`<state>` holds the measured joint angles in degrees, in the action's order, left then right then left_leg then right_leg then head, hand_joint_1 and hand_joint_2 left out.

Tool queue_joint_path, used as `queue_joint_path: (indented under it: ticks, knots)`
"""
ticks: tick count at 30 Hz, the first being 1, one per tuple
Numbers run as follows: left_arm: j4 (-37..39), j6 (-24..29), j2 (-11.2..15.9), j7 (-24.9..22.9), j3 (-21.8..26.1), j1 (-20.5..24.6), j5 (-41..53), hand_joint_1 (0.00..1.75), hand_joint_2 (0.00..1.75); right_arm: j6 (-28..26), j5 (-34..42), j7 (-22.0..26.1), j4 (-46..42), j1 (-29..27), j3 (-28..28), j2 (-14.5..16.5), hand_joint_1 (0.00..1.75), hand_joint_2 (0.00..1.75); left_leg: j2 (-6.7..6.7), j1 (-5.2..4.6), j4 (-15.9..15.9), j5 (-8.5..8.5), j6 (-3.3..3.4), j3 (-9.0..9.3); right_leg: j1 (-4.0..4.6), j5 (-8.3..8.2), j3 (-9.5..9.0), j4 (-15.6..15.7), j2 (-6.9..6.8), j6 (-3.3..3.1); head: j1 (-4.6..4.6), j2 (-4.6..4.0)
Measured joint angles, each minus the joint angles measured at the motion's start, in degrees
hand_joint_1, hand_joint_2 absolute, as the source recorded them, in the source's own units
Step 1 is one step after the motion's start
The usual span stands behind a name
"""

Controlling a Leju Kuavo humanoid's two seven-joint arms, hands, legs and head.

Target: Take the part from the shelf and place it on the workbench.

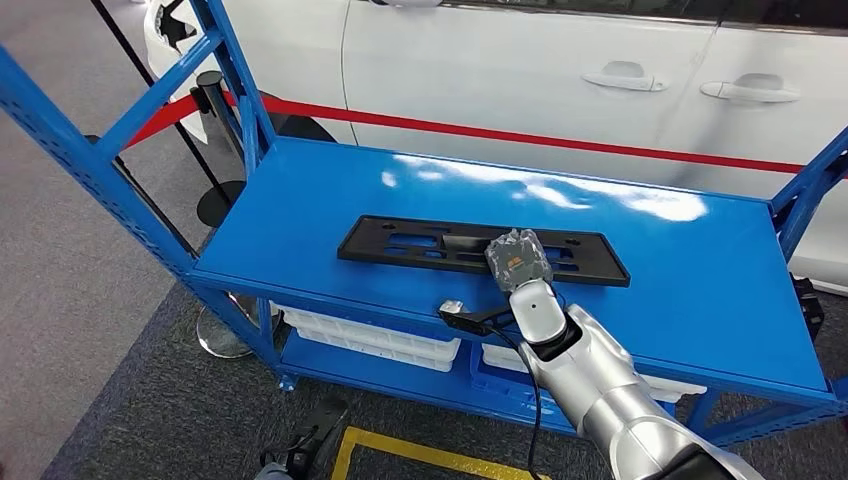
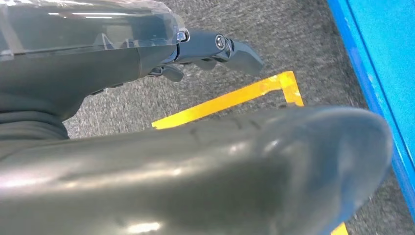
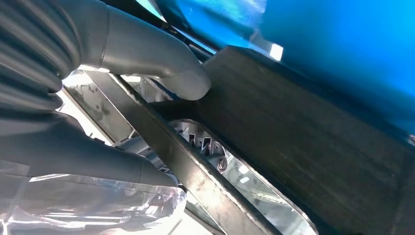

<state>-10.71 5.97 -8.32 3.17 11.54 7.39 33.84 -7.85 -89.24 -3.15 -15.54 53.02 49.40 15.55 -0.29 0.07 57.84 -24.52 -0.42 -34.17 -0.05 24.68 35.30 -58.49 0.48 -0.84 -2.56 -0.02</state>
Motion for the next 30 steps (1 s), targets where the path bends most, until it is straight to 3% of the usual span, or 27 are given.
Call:
queue_joint_path:
  ticks: [3, 6, 7, 8, 9, 12, 14, 17, 18, 19, 21, 22, 23, 24, 26, 27, 28, 30]
  knots:
    - [0.00, -0.01, -0.01, 0.03, 0.16, 0.07, 0.24, 0.00, 0.00, -0.37, 0.19, 0.15, 0.00, 0.21, 0.07, -0.38, 1.75, 1.75, 0.08, 0.42, -1.06, 0.71, 1.01, 0.40, 0.03, 1.10, 0.54, -1.28, -0.08, 0.97, 0.01, 0.00]
    - [0.00, -0.01, -0.05, 0.05, 0.33, 0.16, 0.31, 0.00, 0.00, -2.17, 3.01, 0.69, 0.00, 0.21, -0.45, -0.91, 1.75, 1.75, 0.19, 0.53, -1.38, 1.03, 1.52, 0.42, -0.19, 6.17, 5.22, -11.07, -0.14, 1.58, 0.03, 0.00]
    - [0.00, 0.01, -0.04, 0.09, 0.47, 0.11, 0.30, 0.00, 0.00, -3.32, 5.14, 1.33, -0.01, 0.13, -1.13, -1.12, 1.75, 1.75, 0.17, 0.53, -1.27, 1.02, 1.53, 0.32, -0.31, 7.23, 6.90, -14.31, -0.15, 1.75, 0.03, 0.00]
    - [0.00, 0.04, -0.03, 0.18, 0.62, 0.03, 0.24, 0.00, 0.00, -4.63, 7.70, 2.38, -0.04, 0.10, -2.12, -1.29, 1.75, 1.75, 0.14, 0.53, -1.15, 0.98, 1.50, 0.26, -0.43, 7.22, 7.76, -15.80, -0.17, 1.87, 0.03, 0.00]
    - [0.00, 0.06, -0.03, 0.33, 0.78, -0.04, 0.12, 0.00, 0.00, -5.99, 10.44, 3.77, -0.16, 0.15, -3.40, -1.44, 1.75, 1.75, 0.10, 0.54, -0.99, 0.90, 1.45, 0.22, -0.57, 6.09, 7.48, -15.01, -0.18, 1.94, 0.03, 0.00]
    - [0.00, 0.02, -0.05, 1.07, 1.26, -0.12, -0.33, 0.00, 0.00, -9.36, 18.49, 9.63, -1.37, 0.93, -8.84, -1.66, 1.75, 1.75, -0.04, 0.48, -0.06, 0.34, 0.89, -0.02, -0.74, 0.85, 2.51, -4.61, -0.22, 1.76, 0.03, 0.00]
    - [0.00, -0.25, -0.04, 2.04, 1.80, -0.16, -0.74, 0.00, 0.00, -10.41, 24.60, 15.18, -2.89, 1.76, -13.31, -1.67, 1.75, 1.75, -0.08, 0.31, 0.50, 0.03, 0.31, -0.40, -0.59, -0.01, 0.90, -1.04, -0.18, 1.29, -0.02, 0.00]
    - [0.00, -0.71, -0.02, 4.34, 2.76, -0.42, -1.47, 0.00, 1.31, -7.87, 35.69, 24.94, -7.25, 2.38, -20.70, -1.62, 1.75, 1.75, -0.08, 0.41, 0.75, -0.24, -0.61, -0.65, -0.49, -0.08, 0.96, -0.78, -0.16, 0.28, -0.07, 0.00]
    - [0.00, -0.79, -0.02, 5.16, 3.09, -0.44, -1.66, 0.00, 1.75, -5.94, 39.36, 27.51, -9.56, 2.45, -23.10, -1.58, 1.75, 1.75, -0.06, 0.48, 1.76, -1.04, -0.94, -1.06, -0.59, -0.16, 0.91, -0.63, -0.22, -0.10, -0.09, 0.00]
    - [0.00, -0.86, -0.01, 5.86, 3.41, -0.43, -1.76, 0.00, 1.75, -3.93, 42.56, 29.24, -12.01, 2.50, -25.07, -1.55, 1.75, 1.75, -0.04, 0.55, 3.94, -2.44, -1.24, -1.98, -0.72, -0.23, 0.84, -0.49, -0.29, -0.39, -0.11, 0.00]
    - [0.00, -0.98, -0.01, 6.90, 4.01, -0.45, -1.93, 0.00, 1.75, 0.42, 48.80, 31.37, -17.27, 2.42, -28.28, -1.57, 1.75, 1.75, 0.01, 0.69, 11.28, -6.25, -1.72, -5.19, -0.70, -0.17, 0.78, -0.48, -0.41, -0.73, -0.16, 0.00]
    - [0.00, -1.02, -0.01, 7.25, 4.28, -0.50, -2.00, 0.00, 1.75, 2.46, 51.86, 31.90, -19.91, 2.20, -29.42, -1.64, 1.75, 1.75, 0.02, 0.74, 14.81, -7.55, -1.86, -6.81, -0.65, -0.13, 0.77, -0.49, -0.42, -0.79, -0.16, 0.00]
    - [0.00, -1.03, -0.01, 7.52, 4.57, -0.56, -2.07, 0.00, 1.75, 4.38, 54.82, 32.13, -22.68, 1.91, -30.25, -1.75, 1.75, 1.75, 0.02, 0.74, 16.73, -7.81, -1.90, -7.75, -0.62, -0.09, 0.74, -0.51, -0.41, -0.82, -0.16, 0.00]
    - [0.00, -1.04, 0.00, 7.77, 4.86, -0.60, -2.20, 0.00, 1.31, 6.17, 57.69, 32.17, -25.41, 1.58, -30.79, -1.90, 1.75, 1.75, 0.02, 0.74, 16.46, -6.94, -1.85, -7.68, -0.61, -0.03, 0.68, -0.53, -0.35, -0.82, -0.16, 0.00]
    - [0.00, -1.10, 0.04, 8.21, 5.53, -0.61, -2.53, 0.00, 0.44, 9.49, 63.19, 32.06, -30.93, 1.00, -31.33, -2.32, 1.75, 1.75, 0.03, 0.70, 9.97, -2.73, -1.42, -4.79, -0.61, 0.12, 0.47, -0.56, -0.16, -0.69, -0.15, 0.00]
    - [0.00, -1.13, 0.07, 8.38, 5.87, -0.60, -2.72, 0.00, 0.44, 11.15, 65.85, 32.00, -33.43, 0.78, -31.49, -2.57, 1.75, 1.75, 0.02, 0.56, 6.19, -1.06, -1.09, -2.94, -0.54, 0.20, 0.39, -0.55, -0.07, -0.55, -0.15, 0.00]
    - [0.00, -1.11, 0.10, 8.53, 6.20, -0.59, -2.88, 0.00, 0.87, 12.96, 68.58, 31.88, -35.79, 0.56, -31.65, -2.85, 1.75, 1.75, 0.02, 0.40, 3.12, -0.04, -0.72, -1.50, -0.49, 0.23, 0.40, -0.57, 0.02, -0.36, -0.16, 0.00]
    - [0.00, -1.02, 0.13, 8.68, 6.74, -0.63, -3.17, 0.00, 1.75, 16.88, 74.04, 31.20, -39.96, -0.27, -31.97, -3.52, 1.75, 1.75, -0.03, 0.11, 0.85, -0.12, -0.16, -0.43, -0.40, 0.17, 0.54, -0.48, 0.07, 0.17, -0.16, 0.00]
